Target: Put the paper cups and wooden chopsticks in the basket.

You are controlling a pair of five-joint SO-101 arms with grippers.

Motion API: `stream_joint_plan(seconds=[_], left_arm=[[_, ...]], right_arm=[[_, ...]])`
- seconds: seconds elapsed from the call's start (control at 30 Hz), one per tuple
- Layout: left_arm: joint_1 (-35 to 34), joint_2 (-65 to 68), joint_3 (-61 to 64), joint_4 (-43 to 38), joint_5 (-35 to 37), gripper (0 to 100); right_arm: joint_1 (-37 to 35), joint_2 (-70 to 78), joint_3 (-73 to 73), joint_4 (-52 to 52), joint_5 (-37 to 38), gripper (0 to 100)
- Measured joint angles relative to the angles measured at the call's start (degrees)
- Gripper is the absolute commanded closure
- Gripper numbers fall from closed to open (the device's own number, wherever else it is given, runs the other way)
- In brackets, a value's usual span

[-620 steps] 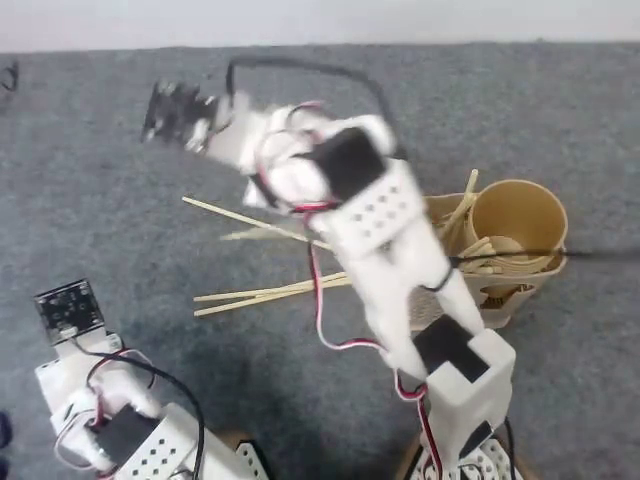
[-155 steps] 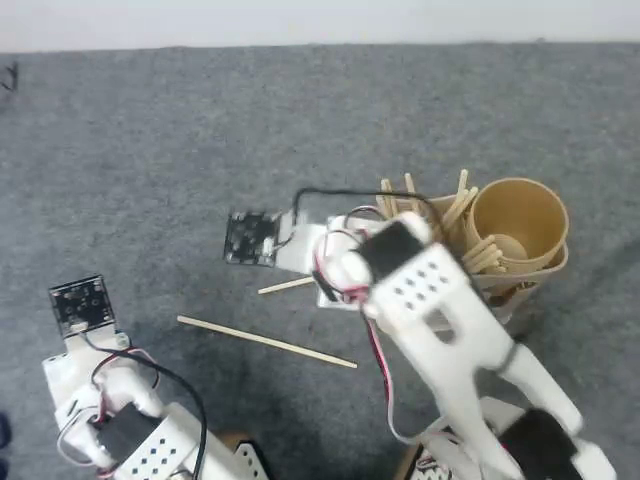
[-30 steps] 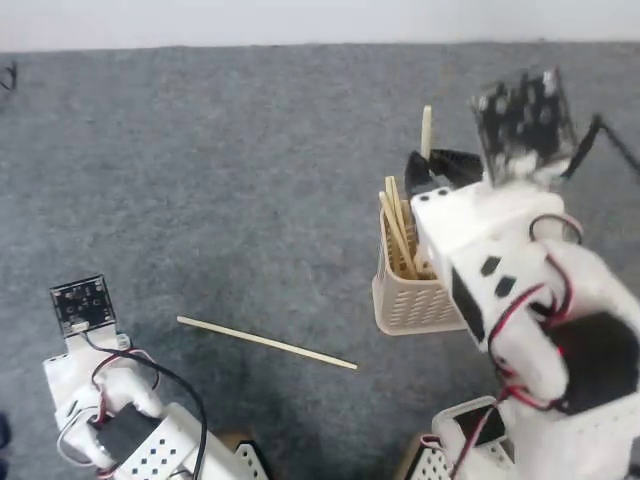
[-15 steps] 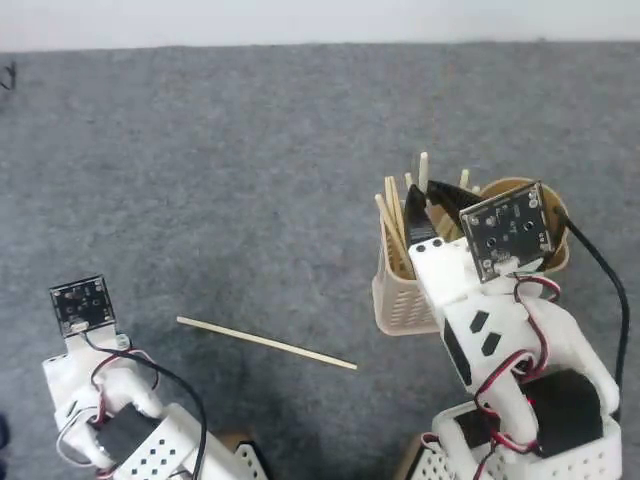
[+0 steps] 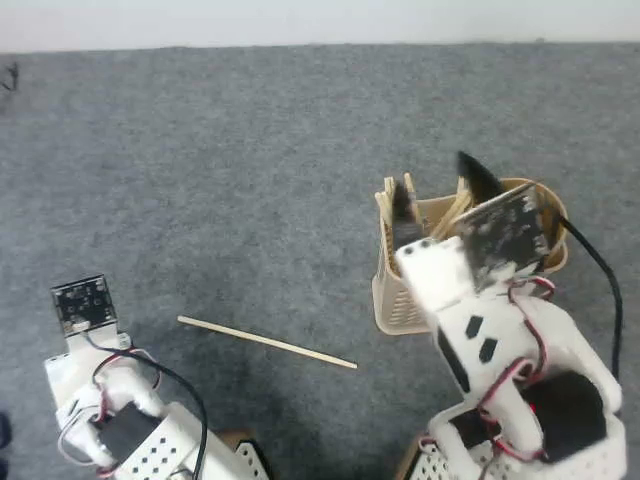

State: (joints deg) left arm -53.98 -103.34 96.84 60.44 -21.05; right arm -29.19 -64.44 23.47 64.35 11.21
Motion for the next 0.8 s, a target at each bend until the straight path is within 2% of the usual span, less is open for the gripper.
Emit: stream_joint_plan(seconds=[0.23,0.43,0.7,0.8], left_arm=[[0.0,0.0,0.0,0.0,0.0,86],[0.0,0.0,0.0,0.0,0.0,86],[0.0,0.0,0.0,0.0,0.0,86],[-0.44,0.0,0.0,0.0,-0.53,86]], right_arm=[[-13.36,23.56,-19.78,15.47,8.97,76.8],[-19.96,41.41,-25.32,25.67,17.67,76.8],[-21.98,55.12,-25.41,27.87,19.34,76.8],[-24.26,58.46,-23.3,25.41,19.25,76.8]])
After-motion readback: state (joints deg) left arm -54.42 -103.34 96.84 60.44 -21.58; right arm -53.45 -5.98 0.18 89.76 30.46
